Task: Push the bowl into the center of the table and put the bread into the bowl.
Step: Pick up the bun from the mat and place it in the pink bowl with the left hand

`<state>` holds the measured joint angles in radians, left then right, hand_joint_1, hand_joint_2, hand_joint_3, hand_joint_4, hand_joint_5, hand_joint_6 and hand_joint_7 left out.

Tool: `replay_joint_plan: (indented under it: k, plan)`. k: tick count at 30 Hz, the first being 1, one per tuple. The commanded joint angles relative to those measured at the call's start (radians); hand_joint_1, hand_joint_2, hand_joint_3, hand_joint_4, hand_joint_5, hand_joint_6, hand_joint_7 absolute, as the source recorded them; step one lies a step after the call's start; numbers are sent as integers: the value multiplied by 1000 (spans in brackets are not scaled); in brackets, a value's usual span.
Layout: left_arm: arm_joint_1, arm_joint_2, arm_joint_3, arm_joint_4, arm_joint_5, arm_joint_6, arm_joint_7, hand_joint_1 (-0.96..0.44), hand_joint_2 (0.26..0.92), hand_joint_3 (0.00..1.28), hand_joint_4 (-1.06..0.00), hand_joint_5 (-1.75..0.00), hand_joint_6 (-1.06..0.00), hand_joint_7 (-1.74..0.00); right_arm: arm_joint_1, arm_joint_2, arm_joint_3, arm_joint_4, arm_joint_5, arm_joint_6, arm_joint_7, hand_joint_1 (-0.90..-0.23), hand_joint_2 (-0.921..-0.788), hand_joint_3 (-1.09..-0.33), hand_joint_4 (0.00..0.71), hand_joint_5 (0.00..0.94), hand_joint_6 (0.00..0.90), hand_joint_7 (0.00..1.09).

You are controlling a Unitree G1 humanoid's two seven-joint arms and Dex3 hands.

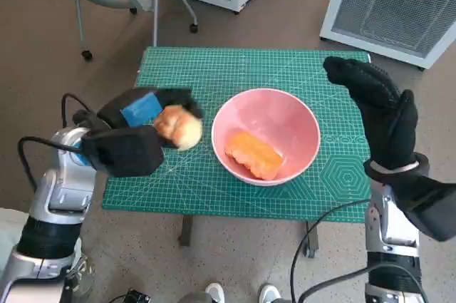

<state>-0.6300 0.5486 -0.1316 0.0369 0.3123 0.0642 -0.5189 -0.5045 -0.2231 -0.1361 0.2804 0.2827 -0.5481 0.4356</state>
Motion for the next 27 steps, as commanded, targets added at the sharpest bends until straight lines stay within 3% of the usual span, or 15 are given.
replay_joint_plan:
  k: [1, 14, 17, 20, 21, 23, 24, 27]
  plan:
    - [-53, -65, -29, -31, 6, -5, 40, 2, 875, 70, -825, -1029, -680, -1102, 24, -8, -7, 8, 19, 16, 22, -573, -921, -671, 115, 0, -1, 386]
    - [-117, -131, -83, -14, 47, 0, 59, 1, 888, 57, -796, -1095, -686, -1061, 32, -16, -12, 2, 30, 17, 34, -564, -921, -675, 114, 0, -1, 385]
    - [-177, -215, -152, 80, 70, -92, 105, 1, 890, 60, -783, -1144, -694, -1018, 53, -22, -16, -25, 30, 16, 35, -561, -921, -679, 111, 0, -1, 384]
    - [-246, -310, -217, 299, 99, -199, 180, 1, 907, 70, -744, -1143, -625, -1132, 69, -30, -27, -37, 28, 9, 33, -543, -921, -702, 96, 0, -1, 369]
    - [-260, -327, -227, 350, 103, -217, 189, 1, 912, 154, -630, -1235, -524, -1258, 71, -31, -29, -38, 27, 8, 32, -540, -921, -703, 96, 0, -1, 368]
    - [-275, -342, -240, 410, 108, -229, 188, 1, 916, 234, -524, -1323, -429, -1376, 73, -32, -31, -39, 25, 8, 30, -537, -921, -705, 96, 0, -1, 368]
    - [-283, -347, -252, 433, 114, -215, 172, -12, 883, 242, -412, -1018, -342, -1095, 74, -32, -32, -40, 24, 9, 27, -538, -921, -706, 96, 0, -1, 368]
    - [-307, -357, -281, 486, 129, -183, 128, -79, 847, 159, -255, -352, -258, -485, 81, -31, -35, -48, 18, 12, 18, -541, -921, -710, 96, 0, -1, 366]
